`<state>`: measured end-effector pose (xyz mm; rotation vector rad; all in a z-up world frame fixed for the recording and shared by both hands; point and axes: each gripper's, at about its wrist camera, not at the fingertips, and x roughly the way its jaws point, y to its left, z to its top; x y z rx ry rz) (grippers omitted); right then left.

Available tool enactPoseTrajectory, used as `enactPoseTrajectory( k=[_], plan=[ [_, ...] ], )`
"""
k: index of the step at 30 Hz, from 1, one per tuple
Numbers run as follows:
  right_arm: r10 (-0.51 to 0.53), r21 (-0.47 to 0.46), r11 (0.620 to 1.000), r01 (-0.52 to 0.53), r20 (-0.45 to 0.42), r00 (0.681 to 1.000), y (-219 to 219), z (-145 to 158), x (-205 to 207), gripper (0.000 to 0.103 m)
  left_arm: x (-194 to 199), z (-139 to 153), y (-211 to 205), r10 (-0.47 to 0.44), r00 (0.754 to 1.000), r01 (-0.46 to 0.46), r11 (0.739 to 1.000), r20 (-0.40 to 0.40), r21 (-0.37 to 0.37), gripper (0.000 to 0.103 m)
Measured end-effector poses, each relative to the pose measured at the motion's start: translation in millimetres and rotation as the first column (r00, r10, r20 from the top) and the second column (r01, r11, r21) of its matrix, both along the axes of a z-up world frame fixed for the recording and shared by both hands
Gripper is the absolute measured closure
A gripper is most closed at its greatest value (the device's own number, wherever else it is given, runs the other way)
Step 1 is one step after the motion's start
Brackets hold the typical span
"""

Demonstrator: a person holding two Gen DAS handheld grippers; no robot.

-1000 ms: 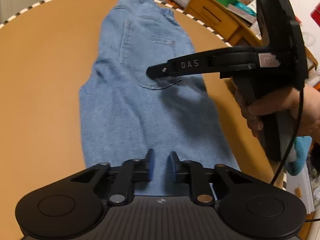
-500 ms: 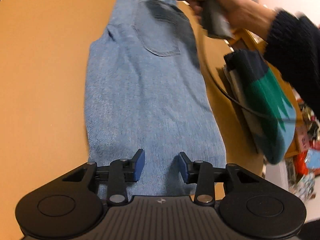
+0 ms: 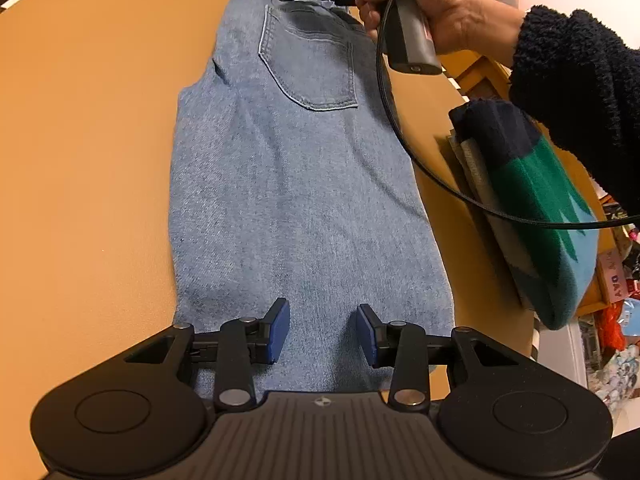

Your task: Fold clothes

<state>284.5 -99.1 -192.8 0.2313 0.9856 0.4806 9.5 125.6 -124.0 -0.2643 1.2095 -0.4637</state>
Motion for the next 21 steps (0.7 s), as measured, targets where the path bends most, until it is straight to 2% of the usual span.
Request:
enactPoseTrajectory(
  k=[1, 2, 3, 5, 6, 8, 9, 12, 13, 16, 19, 21],
  plan=[
    [-0.012, 0.022, 1.0, 0.013, -0.014, 1.0, -4, 7, -2, 0.095, 0, 0, -1, -0.003, 1.0, 0.003, 1.0, 0.003, 0.004, 0.06],
    [-0.023, 0.043, 0.999, 0.024, -0.026, 0.999, -9, 14, -5, 0.086, 1, 1, -1, -0.009, 1.0, 0.009, 1.0, 0.0, -0.003, 0.058],
    [-0.021, 0.077, 0.997, 0.023, -0.019, 1.0, -14, 25, -14, 0.082, 3, 1, 1, -0.008, 1.0, 0.007, 1.0, -0.015, -0.021, 0.054],
    [0.049, 0.127, 0.99, -0.053, 0.036, 0.998, -26, 49, -53, 0.066, 3, 5, 12, 0.026, 0.999, -0.029, 0.997, -0.037, -0.072, 0.045],
    [0.086, 0.149, 0.984, -0.095, 0.067, 0.994, -32, 62, -74, 0.063, 2, 8, 20, 0.05, 0.998, -0.054, 0.994, -0.042, -0.097, 0.037],
    [0.165, 0.163, 0.969, -0.183, 0.12, 0.979, -47, 85, -135, 0.048, -2, 12, 36, 0.071, 0.997, -0.074, 0.991, -0.033, -0.109, 0.035],
    [0.191, 0.17, 0.963, -0.209, 0.113, 0.975, -54, 90, -162, 0.047, -5, 13, 44, 0.081, 0.996, -0.084, 0.99, -0.028, -0.115, 0.035],
    [0.195, 0.197, 0.961, -0.192, 0.006, 0.981, -84, 76, -238, 0.047, -7, 18, 64, 0.099, 0.995, -0.101, 0.985, -0.019, -0.143, 0.032],
    [0.173, 0.204, 0.966, -0.16, -0.05, 0.984, -96, 68, -263, 0.047, -6, 19, 70, 0.098, 0.995, -0.1, 0.983, -0.017, -0.156, 0.028],
    [0.019, 0.274, 0.961, 0.04, -0.209, 0.978, -131, 42, -315, 0.045, -2, 19, 85, 0.104, 0.994, -0.109, 0.976, -0.039, -0.187, 0.024],
    [-0.107, 0.367, 0.899, 0.239, -0.344, 0.933, -159, 14, -352, 0.043, -3, 12, 100, 0.11, 0.987, -0.134, 0.964, -0.113, -0.23, 0.024],
    [-0.148, 0.408, 0.855, 0.32, -0.4, 0.905, -168, -2, -363, 0.043, -5, 0, 100, 0.108, 0.981, -0.145, 0.96, -0.161, -0.24, 0.024]
  ],
)
